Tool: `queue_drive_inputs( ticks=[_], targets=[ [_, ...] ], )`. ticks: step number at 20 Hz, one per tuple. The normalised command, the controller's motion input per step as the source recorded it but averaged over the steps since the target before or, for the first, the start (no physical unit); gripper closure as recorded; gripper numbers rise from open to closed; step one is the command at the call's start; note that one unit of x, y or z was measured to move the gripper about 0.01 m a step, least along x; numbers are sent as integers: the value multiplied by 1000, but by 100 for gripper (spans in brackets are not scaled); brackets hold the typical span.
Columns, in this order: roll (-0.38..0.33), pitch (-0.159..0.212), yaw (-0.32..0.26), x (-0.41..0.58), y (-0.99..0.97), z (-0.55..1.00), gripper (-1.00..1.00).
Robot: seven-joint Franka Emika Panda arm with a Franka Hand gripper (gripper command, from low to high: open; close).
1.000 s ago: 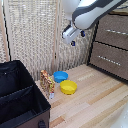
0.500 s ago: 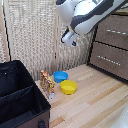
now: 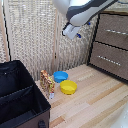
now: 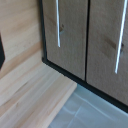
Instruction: With caution, bring your gripper towards the upper drawer's hold. Grasp the drawer hold tightly with your gripper tool. Pull the drawer in your direction to reveal the contents of the top drawer.
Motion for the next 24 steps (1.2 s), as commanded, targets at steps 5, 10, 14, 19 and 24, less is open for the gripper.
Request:
queue_drive_inputs(
  ticks=[5,10,14,19,24],
  targets=[
    [-247,0,-123,304,-469,124,-100],
    [-251,8,-105,233,-423,30,-100],
    [-258,22,-91,-11,-332,0,-100],
    [-176,0,-43,-145,-486,0,-100],
    [-116,-15,-18,-149,-523,-2,-100]
  ],
)
